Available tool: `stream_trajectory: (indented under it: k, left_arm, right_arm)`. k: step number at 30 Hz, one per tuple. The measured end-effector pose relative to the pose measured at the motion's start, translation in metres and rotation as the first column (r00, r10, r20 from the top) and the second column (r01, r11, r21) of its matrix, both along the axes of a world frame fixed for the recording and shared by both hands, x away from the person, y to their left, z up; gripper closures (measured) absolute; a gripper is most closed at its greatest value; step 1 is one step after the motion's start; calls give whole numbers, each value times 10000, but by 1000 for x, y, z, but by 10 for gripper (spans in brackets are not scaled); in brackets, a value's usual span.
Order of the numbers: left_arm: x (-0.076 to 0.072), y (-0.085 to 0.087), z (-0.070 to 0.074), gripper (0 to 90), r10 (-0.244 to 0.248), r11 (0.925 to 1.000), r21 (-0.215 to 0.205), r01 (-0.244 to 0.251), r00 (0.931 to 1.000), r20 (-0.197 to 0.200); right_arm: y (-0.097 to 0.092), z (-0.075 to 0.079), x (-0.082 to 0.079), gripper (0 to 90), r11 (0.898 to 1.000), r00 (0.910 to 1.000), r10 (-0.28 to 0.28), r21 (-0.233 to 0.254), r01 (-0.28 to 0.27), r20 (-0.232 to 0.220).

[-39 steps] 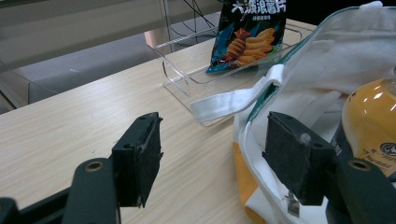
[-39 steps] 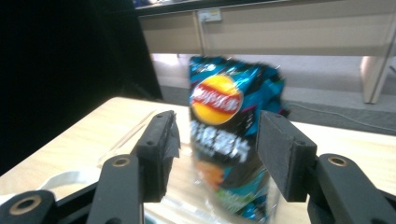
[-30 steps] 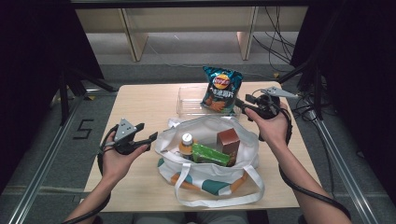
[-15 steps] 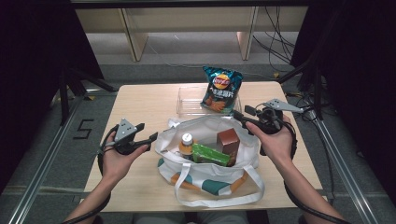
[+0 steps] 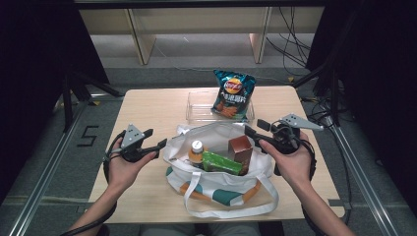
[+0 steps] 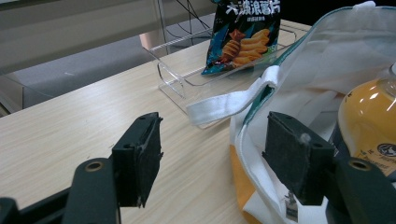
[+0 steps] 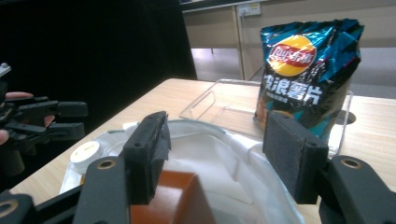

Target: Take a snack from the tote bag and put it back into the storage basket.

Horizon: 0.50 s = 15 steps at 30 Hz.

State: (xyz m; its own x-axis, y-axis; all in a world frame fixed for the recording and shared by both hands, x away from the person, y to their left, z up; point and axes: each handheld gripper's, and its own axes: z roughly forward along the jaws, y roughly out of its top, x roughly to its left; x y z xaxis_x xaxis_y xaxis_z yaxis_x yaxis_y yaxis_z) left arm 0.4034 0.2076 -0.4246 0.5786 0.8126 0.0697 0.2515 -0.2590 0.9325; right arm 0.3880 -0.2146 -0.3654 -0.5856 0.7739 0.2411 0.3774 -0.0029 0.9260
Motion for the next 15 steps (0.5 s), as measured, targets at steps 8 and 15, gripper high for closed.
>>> stream_trajectory:
  k: [8,15]
  left_arm:
    - [-2,2,-1,353,42,10000,-27,-42,10000,51]
    - [-4,5,1,353,256,9996,-98,-256,9997,4]
  right_arm:
    - [7,0,-7,398,9999,9995,132,-13,-131,273]
    - [13,5,-10,357,9996,9989,263,-70,-260,394]
